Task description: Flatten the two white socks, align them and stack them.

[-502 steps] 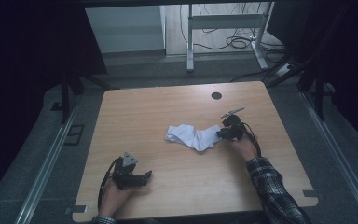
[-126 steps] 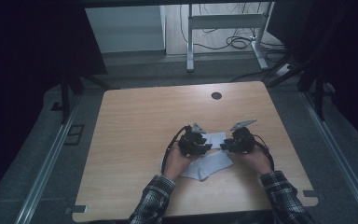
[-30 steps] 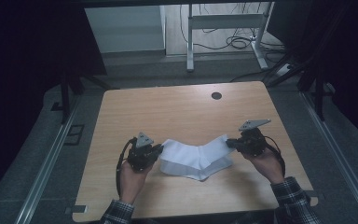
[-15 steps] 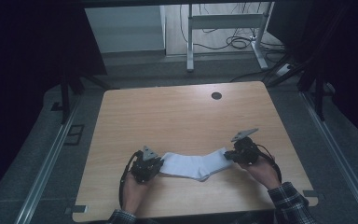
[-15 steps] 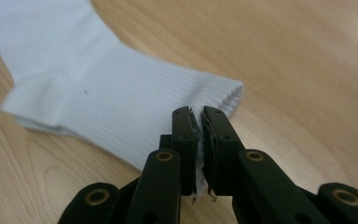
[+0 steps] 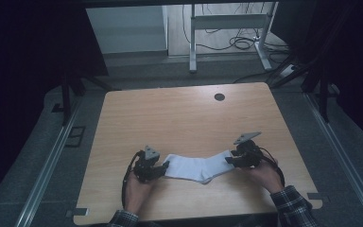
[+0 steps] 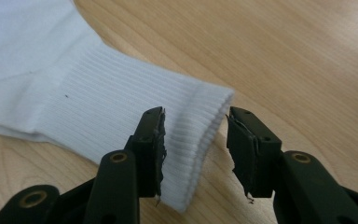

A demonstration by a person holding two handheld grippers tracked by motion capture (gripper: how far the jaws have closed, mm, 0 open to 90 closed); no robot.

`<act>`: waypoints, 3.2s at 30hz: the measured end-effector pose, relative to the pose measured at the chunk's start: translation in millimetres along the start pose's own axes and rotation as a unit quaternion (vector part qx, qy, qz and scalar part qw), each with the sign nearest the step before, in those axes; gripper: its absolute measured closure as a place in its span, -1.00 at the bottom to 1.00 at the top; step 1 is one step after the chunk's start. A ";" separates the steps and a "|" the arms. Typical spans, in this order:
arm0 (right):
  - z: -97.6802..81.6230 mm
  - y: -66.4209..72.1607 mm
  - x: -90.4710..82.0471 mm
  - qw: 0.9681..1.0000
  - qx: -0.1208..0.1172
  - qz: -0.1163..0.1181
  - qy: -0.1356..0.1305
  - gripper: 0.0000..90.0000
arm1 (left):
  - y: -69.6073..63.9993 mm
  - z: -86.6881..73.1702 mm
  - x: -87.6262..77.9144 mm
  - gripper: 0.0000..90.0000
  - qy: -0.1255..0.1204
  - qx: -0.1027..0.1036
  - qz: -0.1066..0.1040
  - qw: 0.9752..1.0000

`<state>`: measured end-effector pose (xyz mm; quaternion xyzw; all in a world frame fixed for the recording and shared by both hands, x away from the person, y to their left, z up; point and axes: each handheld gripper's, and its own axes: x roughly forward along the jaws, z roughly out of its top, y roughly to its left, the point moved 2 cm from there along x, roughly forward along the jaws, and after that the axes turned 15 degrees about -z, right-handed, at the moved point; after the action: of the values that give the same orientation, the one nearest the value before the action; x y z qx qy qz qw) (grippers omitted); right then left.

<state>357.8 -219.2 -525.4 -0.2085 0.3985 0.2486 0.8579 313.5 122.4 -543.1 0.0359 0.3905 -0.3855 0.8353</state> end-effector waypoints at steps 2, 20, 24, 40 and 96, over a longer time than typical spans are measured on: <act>-1.9 2.5 4.6 1.000 -0.007 -0.002 0.010 0.22 | 1.5 -0.4 3.4 0.12 0.004 -0.004 -0.003 1.000; 2.7 2.2 -0.4 1.000 0.012 0.019 0.004 0.74 | 0.2 8.3 2.8 0.85 -0.006 -0.011 -0.045 0.999; 11.7 -4.9 -11.5 0.999 0.022 0.021 -0.020 0.74 | 1.9 23.0 -9.3 0.85 -0.024 -0.007 -0.044 0.999; 67.1 -32.1 2.6 0.998 0.035 -0.008 -0.049 0.73 | 36.2 79.7 -3.6 0.83 -0.021 0.008 0.013 1.000; 62.7 -40.9 47.7 0.998 0.042 -0.035 -0.041 -0.16 | 61.9 66.1 29.2 -0.28 -0.032 -0.020 0.016 0.999</act>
<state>445.1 -204.3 -519.0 -0.1754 0.3653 0.2100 0.8898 408.0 123.9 -532.2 0.0137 0.3706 -0.3649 0.8540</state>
